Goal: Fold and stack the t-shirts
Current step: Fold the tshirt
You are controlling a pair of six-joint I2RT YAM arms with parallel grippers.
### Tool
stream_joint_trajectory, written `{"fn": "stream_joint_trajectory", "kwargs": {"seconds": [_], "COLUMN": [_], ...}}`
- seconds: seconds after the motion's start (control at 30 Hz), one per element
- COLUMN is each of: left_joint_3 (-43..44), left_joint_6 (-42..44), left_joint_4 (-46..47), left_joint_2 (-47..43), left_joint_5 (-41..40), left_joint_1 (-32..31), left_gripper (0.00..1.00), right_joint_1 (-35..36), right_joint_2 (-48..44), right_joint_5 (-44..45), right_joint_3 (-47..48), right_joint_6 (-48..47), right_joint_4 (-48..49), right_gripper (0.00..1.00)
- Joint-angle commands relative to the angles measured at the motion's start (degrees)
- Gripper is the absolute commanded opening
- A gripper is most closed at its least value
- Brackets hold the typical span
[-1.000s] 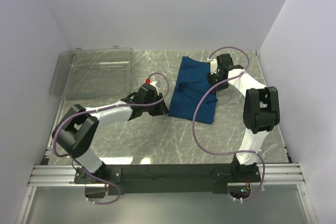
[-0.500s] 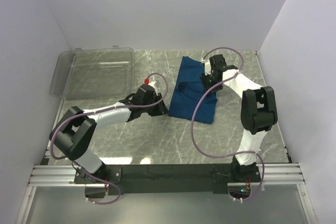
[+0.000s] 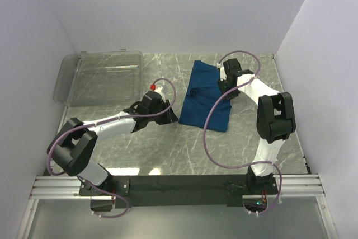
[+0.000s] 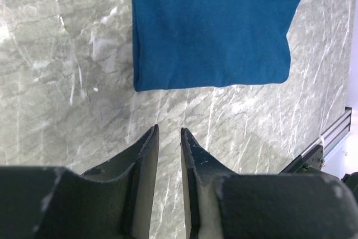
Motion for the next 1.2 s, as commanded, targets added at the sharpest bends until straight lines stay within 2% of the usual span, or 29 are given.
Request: {"fn": "stream_joint_trajectory", "kwargs": {"seconds": [0.0,0.1,0.17,0.3,0.4,0.8,0.9,1.0,1.17], "left_joint_3": [-0.86,-1.48,-1.57,-1.83,-2.09,-3.06,-3.5,-3.85,-4.2], "left_joint_6": [-0.53,-0.71,-0.71,-0.79,-0.88,-0.88,-0.97,-0.97,-0.88], "left_joint_4": [2.29,2.38,2.29,2.46,2.73,3.08,3.43,3.52,3.43], "left_joint_2": [-2.19,-2.71,-3.06,-3.24,-3.24,-4.38,-4.56,-4.82,-5.18], "left_joint_5": [-0.62,-0.62,-0.62,-0.71,-0.53,-0.62,-0.53,-0.53,-0.36], "left_joint_1": [0.16,0.25,0.34,0.34,0.34,0.86,0.95,0.95,1.04], "left_gripper": [0.28,0.28,0.28,0.28,0.28,0.28,0.28,0.28,0.27], "right_joint_1": [-0.22,-0.22,0.13,0.93,1.19,1.02,1.02,0.93,-0.21], "right_joint_2": [-0.5,-0.06,-0.5,-0.85,-0.15,0.65,-0.23,-1.29,-2.25], "right_joint_5": [1.4,-0.95,-2.72,-2.99,-1.24,3.77,3.69,3.42,1.84], "right_joint_3": [0.73,1.43,1.17,0.21,-0.32,-0.41,0.03,0.56,1.43], "right_joint_6": [0.45,0.98,1.77,2.74,2.83,2.39,2.39,2.47,2.91], "right_joint_4": [-1.27,-2.14,-2.67,-2.15,-1.97,-2.41,-2.76,-2.85,-2.85], "right_gripper": [0.36,0.37,0.45,0.56,0.56,0.35,0.29,0.19,0.1]}}
